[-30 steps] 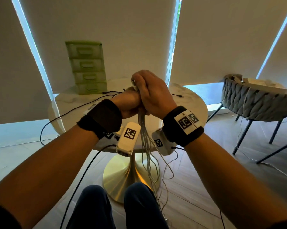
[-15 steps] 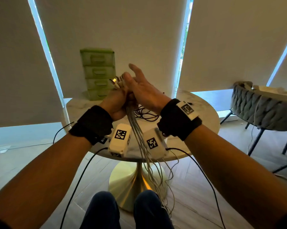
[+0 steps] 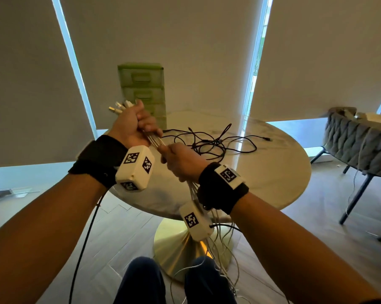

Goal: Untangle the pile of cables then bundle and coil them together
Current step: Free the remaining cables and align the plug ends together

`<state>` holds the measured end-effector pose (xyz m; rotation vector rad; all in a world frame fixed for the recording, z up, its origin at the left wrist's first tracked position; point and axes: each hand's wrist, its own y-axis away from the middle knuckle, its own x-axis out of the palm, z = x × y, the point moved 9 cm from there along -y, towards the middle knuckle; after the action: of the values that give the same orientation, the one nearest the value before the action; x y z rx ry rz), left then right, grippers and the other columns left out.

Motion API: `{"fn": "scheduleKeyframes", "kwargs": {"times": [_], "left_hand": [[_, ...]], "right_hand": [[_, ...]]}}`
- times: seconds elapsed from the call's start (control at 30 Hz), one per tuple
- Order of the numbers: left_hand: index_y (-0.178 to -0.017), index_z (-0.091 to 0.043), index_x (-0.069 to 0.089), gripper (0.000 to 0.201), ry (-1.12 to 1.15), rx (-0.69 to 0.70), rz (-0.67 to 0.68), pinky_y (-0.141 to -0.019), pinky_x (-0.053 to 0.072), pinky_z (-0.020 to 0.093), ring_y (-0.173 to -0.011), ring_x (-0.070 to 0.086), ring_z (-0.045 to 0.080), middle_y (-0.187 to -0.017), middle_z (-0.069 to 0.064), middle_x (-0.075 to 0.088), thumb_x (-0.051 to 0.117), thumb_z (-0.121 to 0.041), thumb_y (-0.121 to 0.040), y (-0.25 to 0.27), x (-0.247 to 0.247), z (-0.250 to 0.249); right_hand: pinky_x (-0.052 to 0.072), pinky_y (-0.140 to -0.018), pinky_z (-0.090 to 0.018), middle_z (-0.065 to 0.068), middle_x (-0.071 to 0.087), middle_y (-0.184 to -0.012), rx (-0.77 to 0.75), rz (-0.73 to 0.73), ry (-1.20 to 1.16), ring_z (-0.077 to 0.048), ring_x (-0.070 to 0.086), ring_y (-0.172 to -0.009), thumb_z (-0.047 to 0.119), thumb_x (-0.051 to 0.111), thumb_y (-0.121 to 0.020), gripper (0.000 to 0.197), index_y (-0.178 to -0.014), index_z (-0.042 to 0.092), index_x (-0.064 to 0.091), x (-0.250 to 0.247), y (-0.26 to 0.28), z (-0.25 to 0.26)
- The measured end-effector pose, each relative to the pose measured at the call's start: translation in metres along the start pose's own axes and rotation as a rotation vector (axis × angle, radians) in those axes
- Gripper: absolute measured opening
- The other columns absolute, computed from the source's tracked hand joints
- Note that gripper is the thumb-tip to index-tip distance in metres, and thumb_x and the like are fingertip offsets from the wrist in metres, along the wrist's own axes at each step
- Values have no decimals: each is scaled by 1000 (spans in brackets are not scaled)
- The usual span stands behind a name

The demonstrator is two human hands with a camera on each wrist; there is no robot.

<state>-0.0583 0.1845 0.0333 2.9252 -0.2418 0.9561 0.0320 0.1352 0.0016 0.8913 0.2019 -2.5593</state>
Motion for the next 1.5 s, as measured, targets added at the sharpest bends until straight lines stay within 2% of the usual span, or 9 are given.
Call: {"fn": "scheduleKeyframes", "kwargs": {"times": [0.23,0.4,0.5,0.57,0.73,1.03,1.17,1.3,1.5], "left_hand": [[-58,-21,28,51,-90,-3,-172,-39,29,17,-29,18,7,-40,-7,22,35,-47,-101,-19,-36,5],[-55,-20,28,53,-77,-6,-215,-38,28,16,-29,17,8,-39,-6,21,37,-46,-101,-24,-57,7],[-53,-20,29,54,-91,-21,-196,-37,28,17,-30,17,8,-39,-7,21,37,-46,-100,-31,-58,9],[-50,-20,31,57,-107,-28,-189,-37,26,18,-30,17,7,-39,-7,21,37,-46,-101,-37,-60,10],[-64,-15,43,47,-126,-69,-239,-35,27,16,-29,18,6,-39,-8,21,39,-45,-101,-51,-75,22],[-88,-5,58,44,-73,-145,-349,-35,28,15,-27,18,6,-36,-8,21,33,-38,-104,-77,-112,50],[-85,-5,58,46,8,-193,-394,-35,28,13,-25,17,5,-33,-8,22,33,-38,-104,-84,-129,67],[-84,-6,58,43,32,-208,-391,-35,29,14,-26,19,6,-34,-8,23,36,-39,-103,-90,-132,72],[-81,-7,54,40,38,-174,-383,-36,29,14,-25,18,6,-35,-8,21,37,-36,-103,-97,-122,67]], "right_hand": [[53,-68,-33,-6,57,-80,143,313,101,-18,57,-69,39,34,-103,42,-107,3,57,17,2,-25],[48,-94,-31,-3,42,-147,138,208,647,-25,53,-121,48,45,-97,55,-144,18,40,-34,-31,-46],[41,-98,-29,-5,34,-154,187,240,913,-25,39,-137,46,56,-93,71,-150,15,29,-50,-59,-64],[36,-108,-34,-8,42,-148,235,260,1017,-26,42,-134,45,64,-88,72,-146,12,36,-54,-78,-82],[45,-94,-34,-6,58,-129,209,289,1013,-25,56,-114,33,70,-85,50,-129,15,54,-55,-100,-98],[46,-77,-18,3,57,-127,273,389,1192,-19,57,-115,7,48,-93,42,-132,20,56,-102,-78,-106],[46,-92,-30,1,58,-118,154,217,1174,-21,55,-111,16,49,-94,43,-136,23,50,-107,-85,-85],[45,-75,-35,-5,47,-127,-20,52,1136,-29,55,-109,28,47,-93,41,-134,28,46,-74,-105,-61],[44,-86,-36,-3,62,-117,212,99,1159,-25,56,-97,45,31,-95,35,-99,21,56,-88,-144,-96]]}}
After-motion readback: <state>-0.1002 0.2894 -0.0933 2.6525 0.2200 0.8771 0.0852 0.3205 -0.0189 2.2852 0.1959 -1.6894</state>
